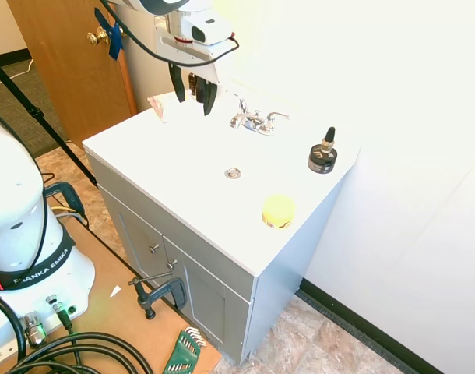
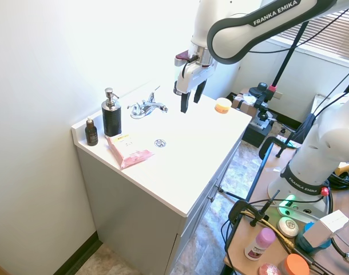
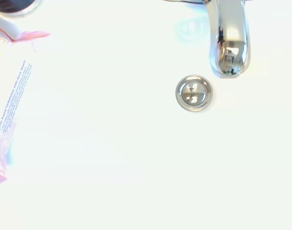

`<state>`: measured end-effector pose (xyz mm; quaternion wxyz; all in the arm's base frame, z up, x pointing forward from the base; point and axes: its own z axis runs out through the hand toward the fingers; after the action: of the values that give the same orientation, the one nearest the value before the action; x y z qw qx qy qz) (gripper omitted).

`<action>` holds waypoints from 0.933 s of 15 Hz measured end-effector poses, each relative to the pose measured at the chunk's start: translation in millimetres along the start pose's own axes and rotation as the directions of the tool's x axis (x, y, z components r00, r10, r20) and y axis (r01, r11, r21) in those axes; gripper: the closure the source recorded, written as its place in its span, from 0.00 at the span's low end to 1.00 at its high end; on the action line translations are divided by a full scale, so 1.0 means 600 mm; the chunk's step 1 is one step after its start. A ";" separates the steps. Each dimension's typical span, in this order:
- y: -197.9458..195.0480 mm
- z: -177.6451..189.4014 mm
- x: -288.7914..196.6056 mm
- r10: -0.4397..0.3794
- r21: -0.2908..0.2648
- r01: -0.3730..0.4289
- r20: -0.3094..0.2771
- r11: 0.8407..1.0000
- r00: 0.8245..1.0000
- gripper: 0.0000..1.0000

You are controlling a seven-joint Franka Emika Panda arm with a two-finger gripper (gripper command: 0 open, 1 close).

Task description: Turn on the cold water

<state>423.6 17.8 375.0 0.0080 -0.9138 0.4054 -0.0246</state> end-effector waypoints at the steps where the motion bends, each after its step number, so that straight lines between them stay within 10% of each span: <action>1: 0.000 0.001 0.000 0.000 -0.001 0.000 0.001 1.000 1.000 0.00; 6: -0.016 -0.028 0.081 0.164 0.059 -0.159 -0.102 0.986 0.981 0.00; 14: -0.113 0.034 0.325 0.416 0.080 -0.411 -0.278 0.908 0.866 0.00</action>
<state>605.7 -81.4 364.3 -0.0381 -0.7922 0.5880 -0.1590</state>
